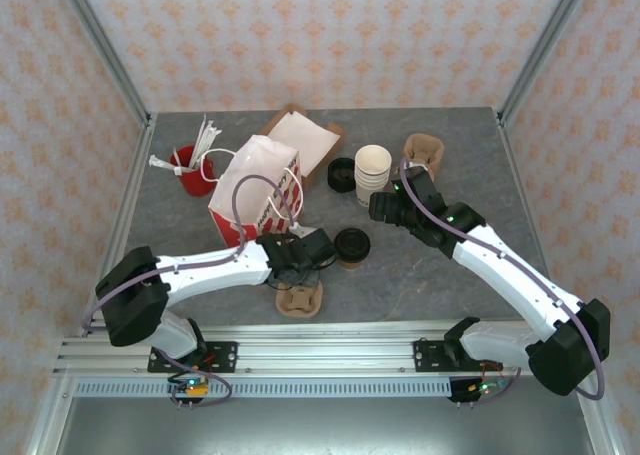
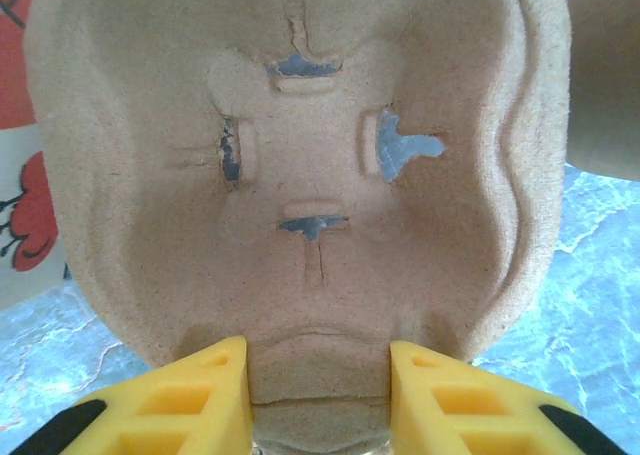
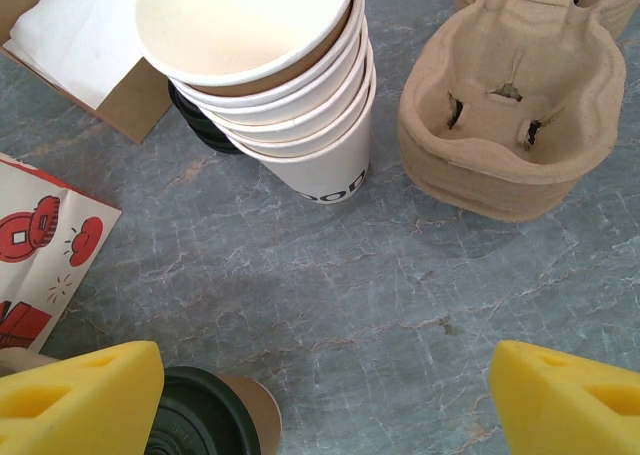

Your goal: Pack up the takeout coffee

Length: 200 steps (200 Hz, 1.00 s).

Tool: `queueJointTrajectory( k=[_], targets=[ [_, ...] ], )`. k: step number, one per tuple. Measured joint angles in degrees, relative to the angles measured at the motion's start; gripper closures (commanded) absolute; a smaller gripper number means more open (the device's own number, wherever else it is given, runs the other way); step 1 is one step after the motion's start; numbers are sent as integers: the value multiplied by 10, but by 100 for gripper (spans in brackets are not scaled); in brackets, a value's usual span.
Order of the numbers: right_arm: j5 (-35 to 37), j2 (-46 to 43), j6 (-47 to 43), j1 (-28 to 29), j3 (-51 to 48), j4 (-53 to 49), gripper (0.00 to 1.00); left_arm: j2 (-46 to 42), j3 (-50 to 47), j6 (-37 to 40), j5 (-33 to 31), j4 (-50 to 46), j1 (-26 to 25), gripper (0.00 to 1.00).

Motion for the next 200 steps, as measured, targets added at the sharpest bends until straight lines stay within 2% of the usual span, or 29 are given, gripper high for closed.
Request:
queueJointTrajectory(
  k=[95, 153, 200],
  targets=[
    [0, 0, -1, 0, 11, -6, 14, -67, 108, 145, 6, -118, -19, 72],
    [6, 4, -12, -3, 64, -26, 14, -92, 229, 240, 60, -181, -19, 71],
    [-4, 0, -16, -79, 110, -44, 14, -91, 372, 284, 104, -211, 4, 71]
  ],
)
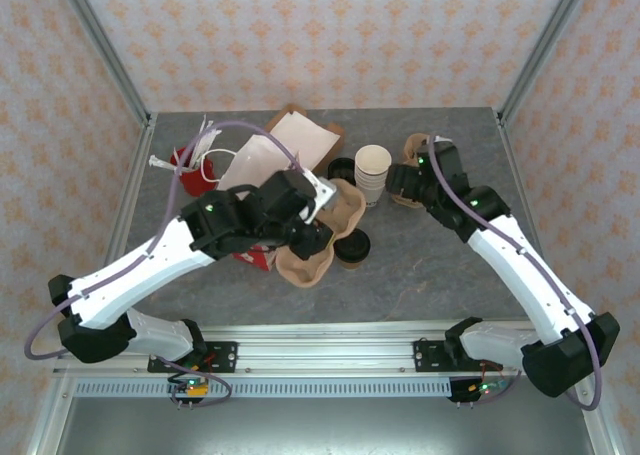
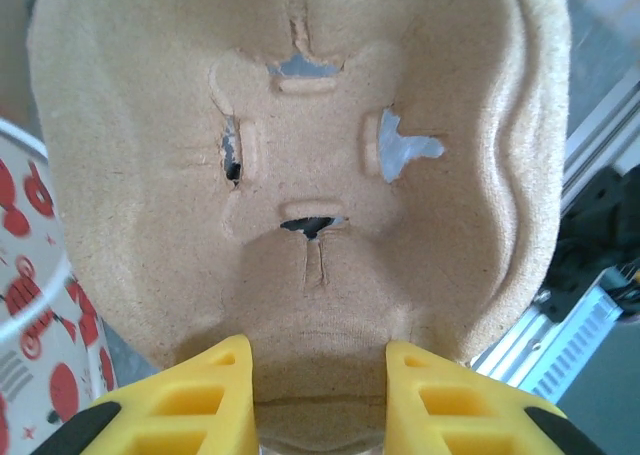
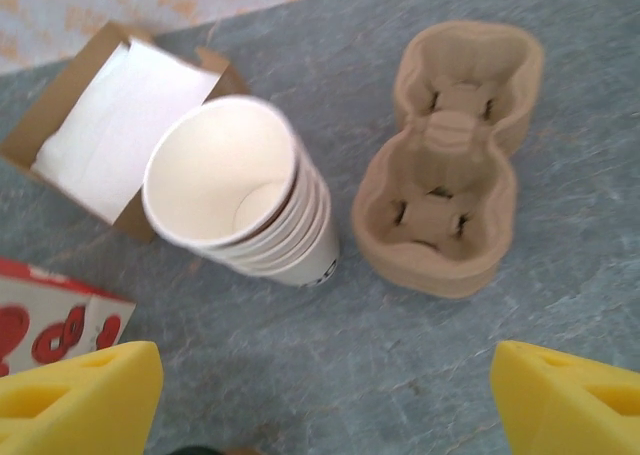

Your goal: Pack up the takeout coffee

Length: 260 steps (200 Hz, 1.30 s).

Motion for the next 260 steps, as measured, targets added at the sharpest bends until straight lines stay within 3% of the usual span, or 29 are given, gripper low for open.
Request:
queueJointTrajectory(
  k=[29, 63, 132, 177, 260],
  targets=[
    [-29, -3, -1, -12, 24, 2, 15, 1, 92, 18, -2, -30, 53, 70],
    [-118, 9, -2, 0, 31, 48, 16, 1, 147, 41, -19, -75, 168, 71],
    [-244, 182, 37, 116, 131, 150, 25, 5, 186, 99, -42, -136, 318, 70],
    [-297, 264, 78, 144, 169, 187, 41, 27, 181, 115, -32, -131, 331, 71],
    [-325, 271, 86, 156, 156, 192, 78, 43, 161, 122, -4, -88, 332, 72]
  ],
)
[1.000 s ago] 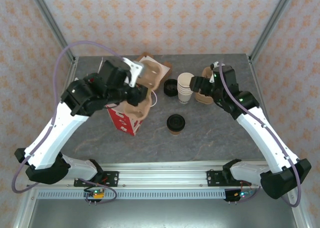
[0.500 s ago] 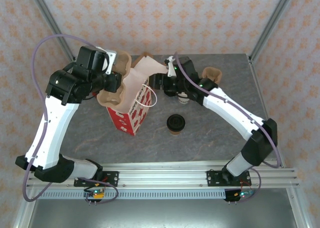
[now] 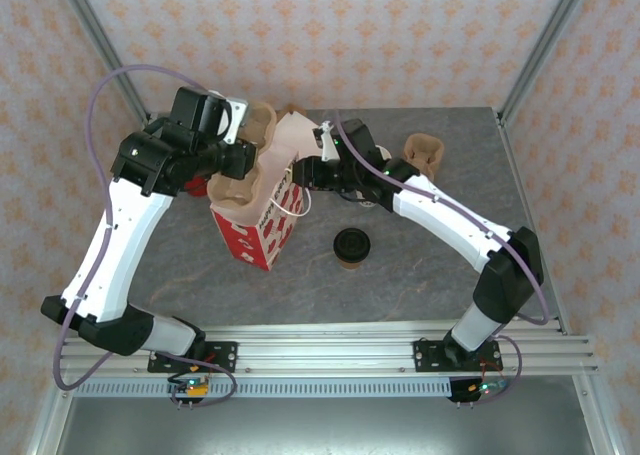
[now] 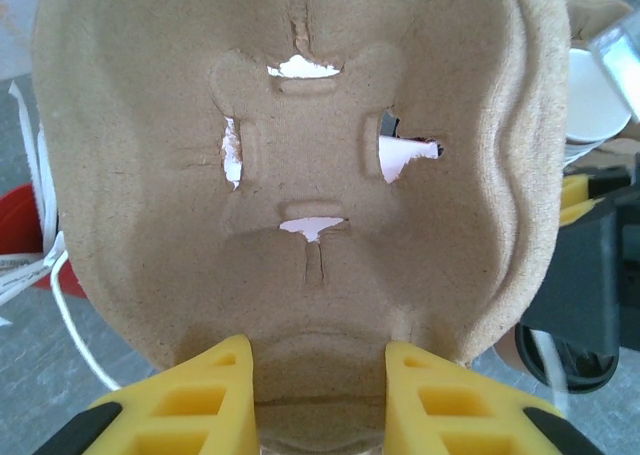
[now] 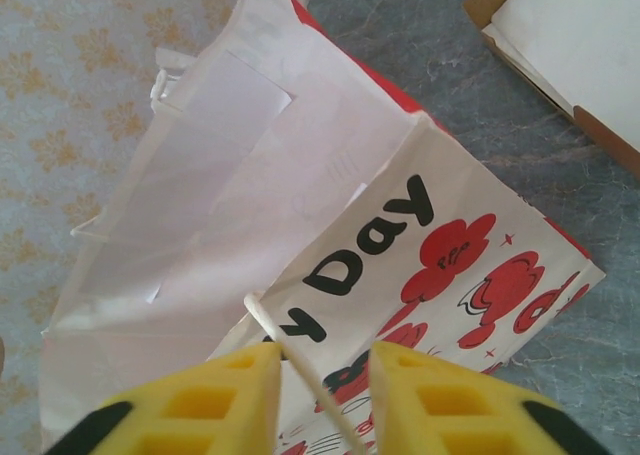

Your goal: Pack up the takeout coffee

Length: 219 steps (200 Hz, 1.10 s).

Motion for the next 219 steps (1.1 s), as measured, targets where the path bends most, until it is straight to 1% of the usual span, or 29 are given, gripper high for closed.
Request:
queueJointTrajectory(
  k=[14, 24, 117, 175, 219],
  targets=[
    [-2, -1, 1, 0, -6, 0, 84, 0, -11, 0, 5, 12, 0, 72],
    [-2, -1, 0, 0, -8, 0, 85, 0, -20, 2, 8, 22, 0, 72],
    [-1, -6, 0, 0, -10, 0, 91, 6, -101, 9, 21, 40, 0, 73],
    [1, -7, 0, 0, -10, 0, 96, 6, -108, 18, 15, 40, 0, 73],
    [6, -15, -2, 0, -11, -2, 100, 6, -121, 19, -5, 39, 0, 73]
  ],
)
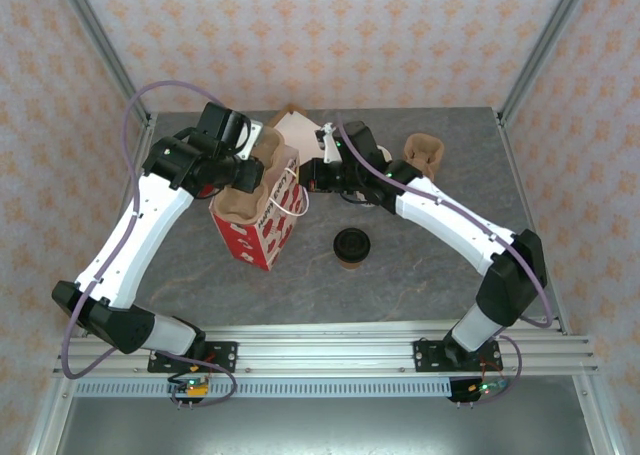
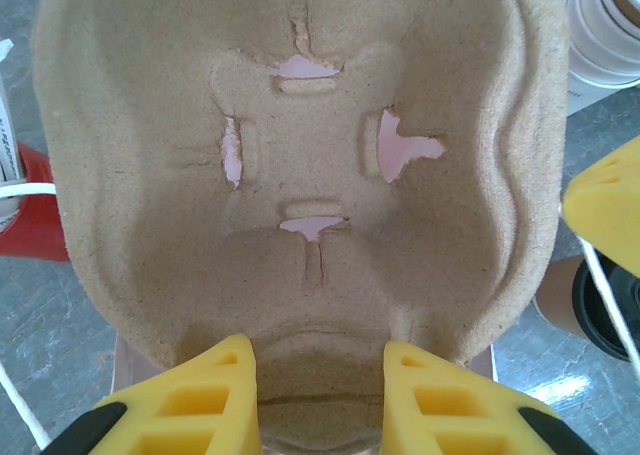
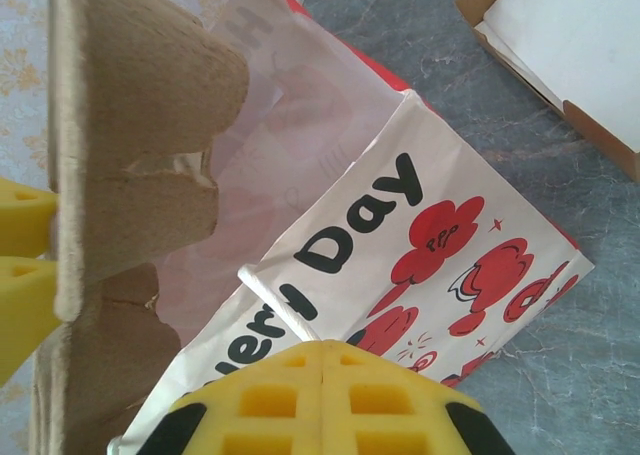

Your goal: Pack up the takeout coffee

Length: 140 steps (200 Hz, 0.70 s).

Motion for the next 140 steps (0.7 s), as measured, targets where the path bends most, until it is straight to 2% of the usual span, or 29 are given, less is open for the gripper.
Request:
queueJointTrajectory(
  k=[56, 69, 88, 104, 119, 140],
  targets=[
    [21, -16, -20, 0, 0, -19, 100, 0, -7, 4, -5, 1, 0, 74],
    [23, -18, -25, 0, 0, -23, 93, 1, -9, 4, -5, 0, 0, 74],
    [23, -19, -32, 0, 0, -29, 75, 1, -9, 4, -5, 1, 0, 74],
    [23, -20, -38, 0, -2, -33, 64, 2, -8, 4, -4, 1, 0, 74],
    [23, -24, -45, 0, -8, -35, 60, 2, -7, 4, -4, 1, 0, 74],
    [18, -27, -45, 0, -15, -37, 59, 3, -6, 4, -4, 1, 0, 74]
  ],
)
